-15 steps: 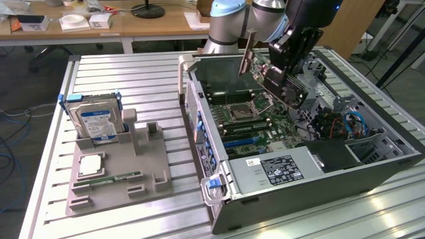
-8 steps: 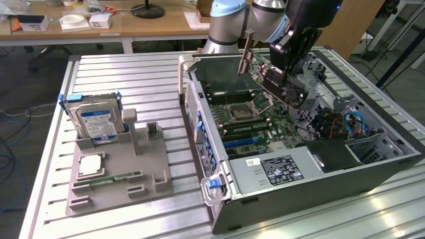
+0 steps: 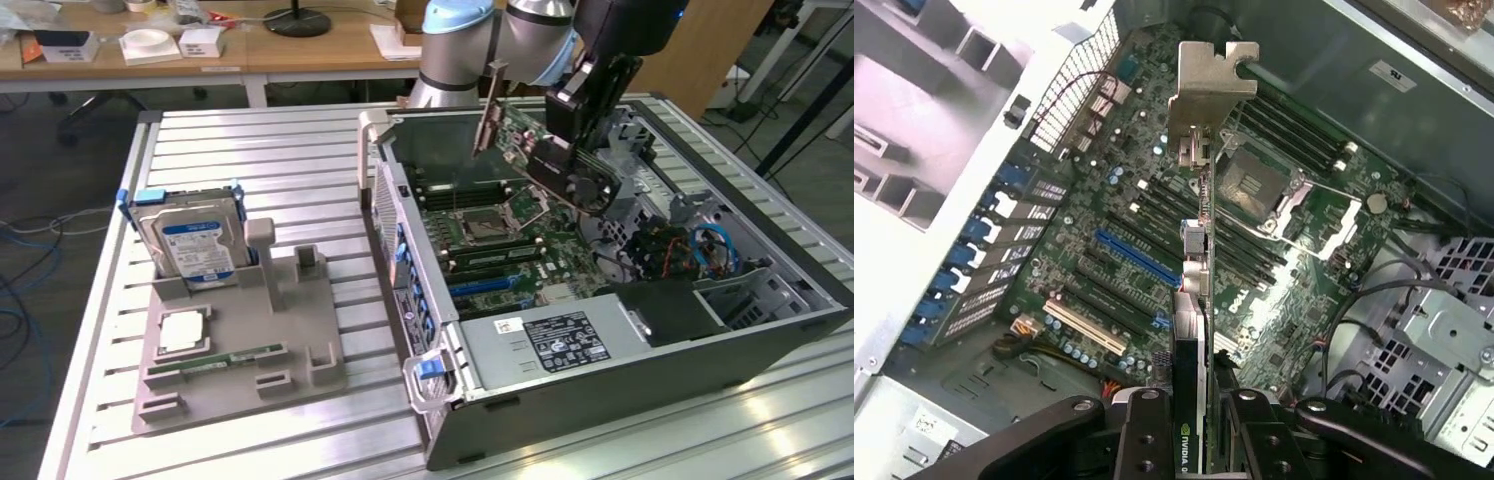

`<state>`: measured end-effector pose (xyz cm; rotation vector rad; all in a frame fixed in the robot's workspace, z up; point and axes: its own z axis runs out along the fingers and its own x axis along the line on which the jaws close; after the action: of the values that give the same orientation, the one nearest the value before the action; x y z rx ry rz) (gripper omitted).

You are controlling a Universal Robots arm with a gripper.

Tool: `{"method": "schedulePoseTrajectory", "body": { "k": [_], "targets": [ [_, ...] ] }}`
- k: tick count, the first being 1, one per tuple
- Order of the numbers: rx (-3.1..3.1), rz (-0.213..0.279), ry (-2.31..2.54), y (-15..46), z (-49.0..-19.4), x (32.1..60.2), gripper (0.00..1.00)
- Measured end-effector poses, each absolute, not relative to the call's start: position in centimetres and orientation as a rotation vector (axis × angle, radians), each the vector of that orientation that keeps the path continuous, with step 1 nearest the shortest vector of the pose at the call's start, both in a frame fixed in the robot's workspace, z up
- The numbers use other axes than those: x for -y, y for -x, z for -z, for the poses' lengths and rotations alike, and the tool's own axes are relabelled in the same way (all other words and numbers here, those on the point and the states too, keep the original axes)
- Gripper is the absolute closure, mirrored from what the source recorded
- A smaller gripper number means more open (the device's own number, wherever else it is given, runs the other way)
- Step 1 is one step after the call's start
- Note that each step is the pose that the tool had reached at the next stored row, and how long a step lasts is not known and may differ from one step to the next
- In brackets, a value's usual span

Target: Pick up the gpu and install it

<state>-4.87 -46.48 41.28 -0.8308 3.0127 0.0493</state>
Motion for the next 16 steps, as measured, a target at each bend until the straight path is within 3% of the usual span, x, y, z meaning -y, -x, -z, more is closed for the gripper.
{"method": "schedulePoseTrajectory", "body": {
  "k": [16],
  "targets": [
    [-2.959,-0.051,1.011,4.87,-41.28,46.48,0.74]
  ]
}}
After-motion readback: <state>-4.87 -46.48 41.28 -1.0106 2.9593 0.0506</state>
